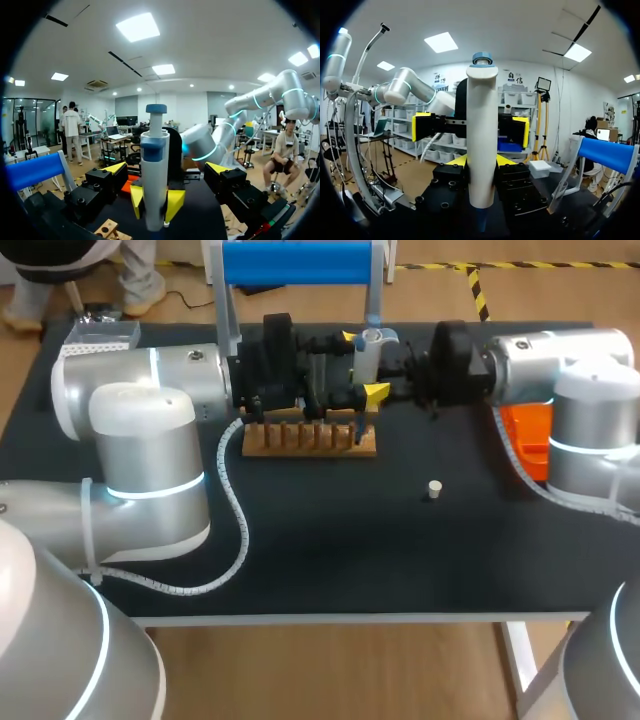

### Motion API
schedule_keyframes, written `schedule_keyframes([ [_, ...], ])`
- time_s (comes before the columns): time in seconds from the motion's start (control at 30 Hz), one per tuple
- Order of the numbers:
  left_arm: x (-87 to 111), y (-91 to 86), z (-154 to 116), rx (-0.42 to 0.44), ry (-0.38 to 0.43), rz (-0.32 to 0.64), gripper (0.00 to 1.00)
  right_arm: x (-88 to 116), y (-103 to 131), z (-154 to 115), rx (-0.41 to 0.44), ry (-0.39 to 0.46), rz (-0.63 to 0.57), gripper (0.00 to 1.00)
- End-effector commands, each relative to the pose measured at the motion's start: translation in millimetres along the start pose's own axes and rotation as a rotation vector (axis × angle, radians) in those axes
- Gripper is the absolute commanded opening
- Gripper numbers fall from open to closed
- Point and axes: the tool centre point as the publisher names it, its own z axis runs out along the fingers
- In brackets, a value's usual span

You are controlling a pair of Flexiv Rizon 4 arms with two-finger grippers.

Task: Invert the test tube, pick up the pipette, mount the tip to pipette, aspirate from beaker and dispense into the tube, eject the tip, return the pipette, and cap with the stopper.

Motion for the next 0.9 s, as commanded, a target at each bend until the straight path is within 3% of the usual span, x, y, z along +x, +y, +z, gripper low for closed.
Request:
schedule_keyframes([
  [0.03,0.8,0.8,1.3,0.002,-0.005,0.001,1.00,-2.2,-0.5,2.5,0.000,-0.007,-0.001,0.00],
  [0.1,0.8,0.8,1.3,0.002,-0.005,0.001,1.00,-3.2,-0.7,2.4,-0.001,-0.012,-0.001,0.00],
  [0.17,0.8,0.8,1.3,0.002,-0.005,0.001,0.87,-4.2,-1.1,2.5,-0.001,-0.015,0.000,0.00],
  [0.33,0.8,0.8,1.3,0.002,-0.005,0.001,0.78,-5.9,-1.8,3.0,0.000,-0.024,0.001,0.00],
  [0.37,0.8,0.8,1.3,0.002,-0.005,0.001,0.68,-6.2,-1.9,3.1,0.000,-0.025,0.001,0.00],
  [0.4,0.8,0.8,1.3,0.002,-0.005,0.001,0.46,-6.5,-1.9,3.3,0.000,-0.026,0.001,0.00],
  [0.43,0.8,0.8,1.3,0.002,-0.005,0.001,0.32,-6.9,-2.0,3.5,0.000,-0.027,0.001,0.00],
  [0.53,0.8,0.8,1.3,0.002,-0.005,0.001,0.00,-7.3,-2.0,3.8,0.000,-0.030,0.002,0.00],
  [0.9,0.8,0.8,1.3,0.002,-0.005,0.001,0.00,-8.1,-1.4,4.5,0.001,-0.031,-0.001,0.00],
])
